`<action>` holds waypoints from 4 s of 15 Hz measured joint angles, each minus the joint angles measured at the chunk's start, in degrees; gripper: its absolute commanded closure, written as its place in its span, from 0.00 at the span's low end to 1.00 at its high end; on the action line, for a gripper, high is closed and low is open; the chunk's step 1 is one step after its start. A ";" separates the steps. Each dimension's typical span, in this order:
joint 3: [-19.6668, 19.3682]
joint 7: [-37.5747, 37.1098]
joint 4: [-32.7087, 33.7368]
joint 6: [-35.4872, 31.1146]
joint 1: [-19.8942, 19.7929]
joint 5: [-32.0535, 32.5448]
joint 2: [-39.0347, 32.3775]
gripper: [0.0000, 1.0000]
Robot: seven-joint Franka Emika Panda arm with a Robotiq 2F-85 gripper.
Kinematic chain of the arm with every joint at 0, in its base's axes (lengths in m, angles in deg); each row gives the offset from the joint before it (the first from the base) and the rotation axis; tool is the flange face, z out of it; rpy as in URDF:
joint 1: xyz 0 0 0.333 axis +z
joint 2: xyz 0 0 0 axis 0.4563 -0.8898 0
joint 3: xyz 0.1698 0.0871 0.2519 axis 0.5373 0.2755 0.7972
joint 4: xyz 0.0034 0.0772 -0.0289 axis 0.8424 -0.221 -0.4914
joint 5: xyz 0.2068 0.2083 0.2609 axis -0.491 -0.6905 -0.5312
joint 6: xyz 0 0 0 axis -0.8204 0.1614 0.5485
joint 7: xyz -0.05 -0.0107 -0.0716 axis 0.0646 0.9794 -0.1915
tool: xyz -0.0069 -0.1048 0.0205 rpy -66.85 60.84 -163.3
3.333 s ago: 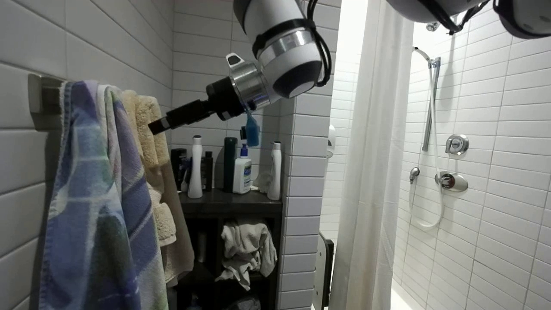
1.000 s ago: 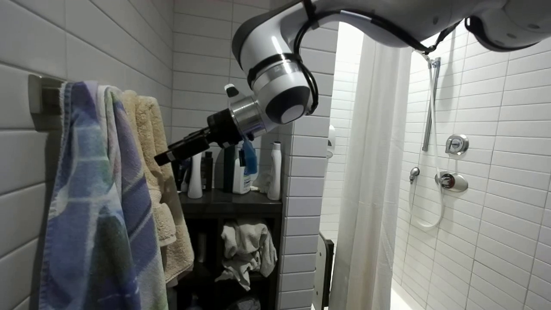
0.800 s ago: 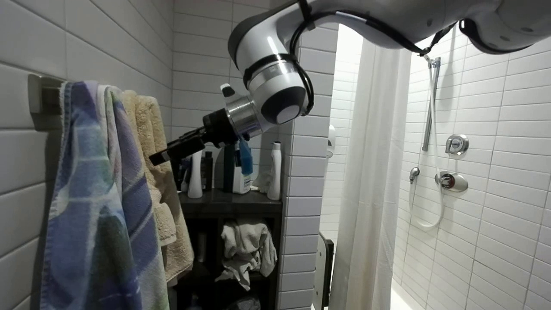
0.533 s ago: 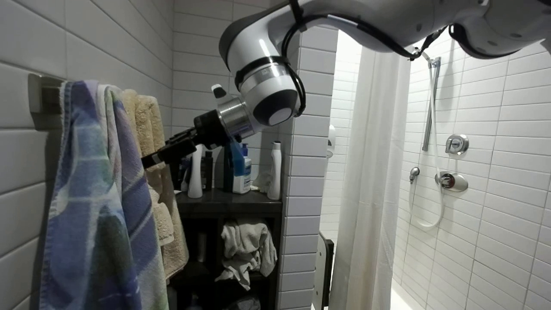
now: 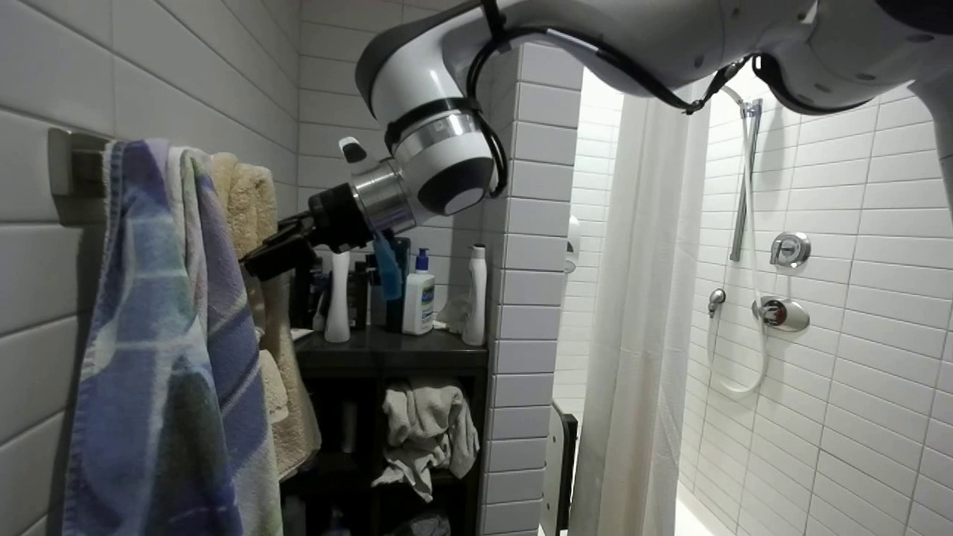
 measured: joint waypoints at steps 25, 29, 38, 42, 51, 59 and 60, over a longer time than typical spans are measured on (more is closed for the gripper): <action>0.36 3.52 0.95 -0.62 -0.19 -6.38 2.27 0.93; 0.83 6.55 -3.40 -4.88 -0.12 -13.25 7.59 0.93; 1.15 10.68 -11.19 -10.26 0.54 -22.85 19.03 0.93; 1.30 12.26 -11.75 -12.73 0.61 -24.70 21.06 0.93; 3.22 24.41 -0.81 -26.11 -1.53 -38.56 25.49 0.69; 3.23 22.16 -2.23 -26.00 -0.13 -37.56 24.89 0.00; 3.05 19.65 -3.39 -25.81 1.11 -36.54 24.68 0.00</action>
